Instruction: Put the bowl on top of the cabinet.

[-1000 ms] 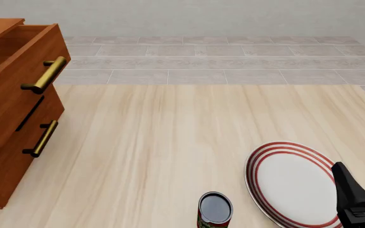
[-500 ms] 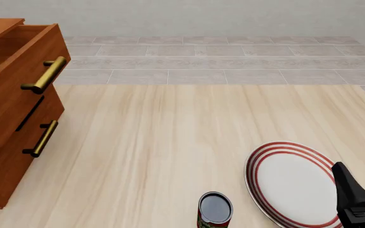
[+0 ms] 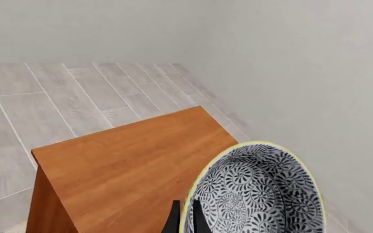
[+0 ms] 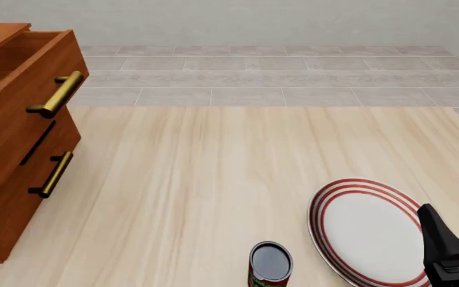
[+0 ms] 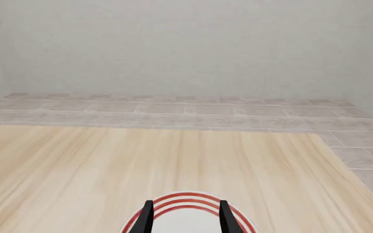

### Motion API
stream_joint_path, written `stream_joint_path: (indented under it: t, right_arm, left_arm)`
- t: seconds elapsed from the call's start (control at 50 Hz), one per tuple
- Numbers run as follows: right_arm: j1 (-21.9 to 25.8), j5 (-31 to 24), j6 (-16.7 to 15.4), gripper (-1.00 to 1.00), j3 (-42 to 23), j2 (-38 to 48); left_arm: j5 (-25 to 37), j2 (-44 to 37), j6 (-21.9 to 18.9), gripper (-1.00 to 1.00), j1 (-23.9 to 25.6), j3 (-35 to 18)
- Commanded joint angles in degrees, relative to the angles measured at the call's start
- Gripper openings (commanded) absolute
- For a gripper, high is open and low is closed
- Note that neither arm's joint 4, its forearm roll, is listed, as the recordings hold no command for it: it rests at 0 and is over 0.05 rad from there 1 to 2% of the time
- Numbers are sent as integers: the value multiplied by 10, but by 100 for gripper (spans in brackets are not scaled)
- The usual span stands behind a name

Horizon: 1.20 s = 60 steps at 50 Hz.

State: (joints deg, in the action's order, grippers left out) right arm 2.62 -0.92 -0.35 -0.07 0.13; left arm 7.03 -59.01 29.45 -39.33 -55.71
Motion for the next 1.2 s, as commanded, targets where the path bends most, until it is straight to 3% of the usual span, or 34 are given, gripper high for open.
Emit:
stream_joint_path:
  t: [0.02, 0.7, 0.72, 1.2]
  right_arm:
    - [-1, 0, 0, 100, 0, 0]
    - [0, 0, 1, 100, 0, 0]
    - [1, 0, 1, 100, 0, 0]
    - [1, 1, 2, 100, 0, 1]
  left_arm:
    - [-13, -9, -5, -100, -7, 6]
    - [-38, -34, -15, -100, -3, 24]
    - [-39, -35, -13, 100, -2, 24]
    - [-16, -8, -23, 100, -11, -7]
